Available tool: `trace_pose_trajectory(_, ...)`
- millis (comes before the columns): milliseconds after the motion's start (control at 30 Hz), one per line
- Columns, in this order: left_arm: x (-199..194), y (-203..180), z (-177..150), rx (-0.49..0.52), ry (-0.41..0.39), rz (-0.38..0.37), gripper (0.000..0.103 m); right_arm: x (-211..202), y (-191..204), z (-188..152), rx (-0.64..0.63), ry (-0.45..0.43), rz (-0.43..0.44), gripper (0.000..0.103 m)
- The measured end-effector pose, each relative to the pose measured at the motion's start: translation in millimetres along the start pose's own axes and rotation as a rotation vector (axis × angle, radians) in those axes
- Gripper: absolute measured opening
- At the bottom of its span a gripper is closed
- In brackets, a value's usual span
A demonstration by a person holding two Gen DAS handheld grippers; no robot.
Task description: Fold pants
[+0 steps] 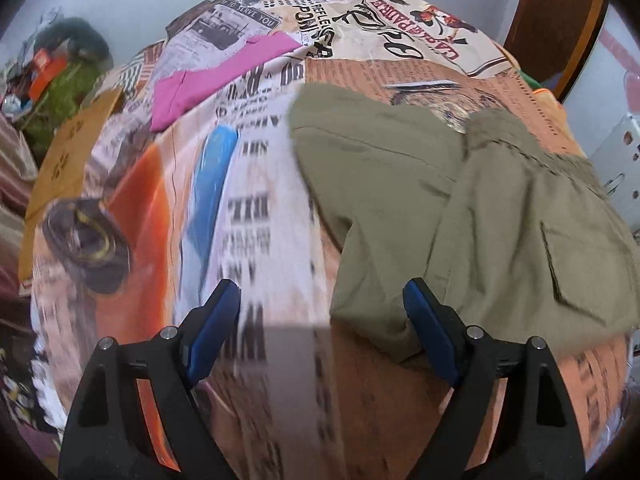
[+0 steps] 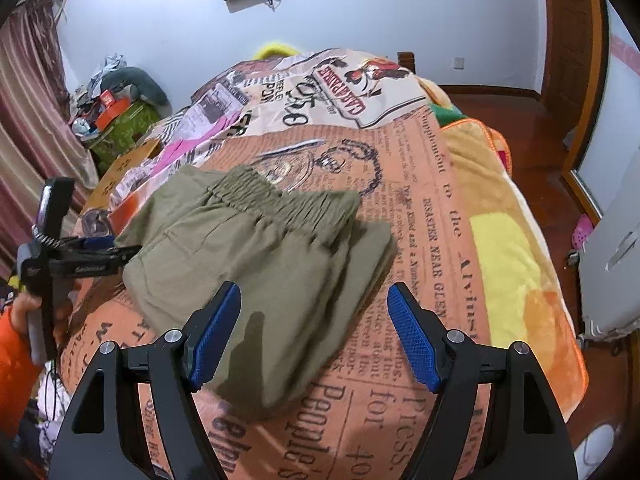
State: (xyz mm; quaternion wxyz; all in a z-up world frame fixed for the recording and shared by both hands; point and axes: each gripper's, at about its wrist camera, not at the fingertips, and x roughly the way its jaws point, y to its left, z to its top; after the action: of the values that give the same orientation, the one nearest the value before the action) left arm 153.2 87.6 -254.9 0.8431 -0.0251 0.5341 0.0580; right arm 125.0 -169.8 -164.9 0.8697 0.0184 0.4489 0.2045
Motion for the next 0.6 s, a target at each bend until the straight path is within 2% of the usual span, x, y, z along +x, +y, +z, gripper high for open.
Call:
trace_pose_trajectory(167, -14.3, -2.2, -18.7, -0.04, -0.013, -0.018, 0.085, 9.1, 4.2, -9.9, -0.011, 0.03, 0.013, 0.073)
trace_pose_trajectory(400, -19.6, 16.6, -19.4, -0.09, -0.021, 0.006, 0.085, 16.5, 1.0, -23.0, -0.005, 0.049, 0.02, 0.071)
trace_pose_trajectory(533, -18.2, 26.9, -24.3, -0.102, -0.015, 0.014, 0.08, 15.4, 1.2, -26.0, -0.013, 0.054, 0.038, 0.051)
trace_pose_trajectory(600, -20.1, 28.4, -28.7, -0.104, -0.022, 0.012, 0.08, 15.0, 3.7, -27.7, -0.033, 0.051, 0.023, 0.045)
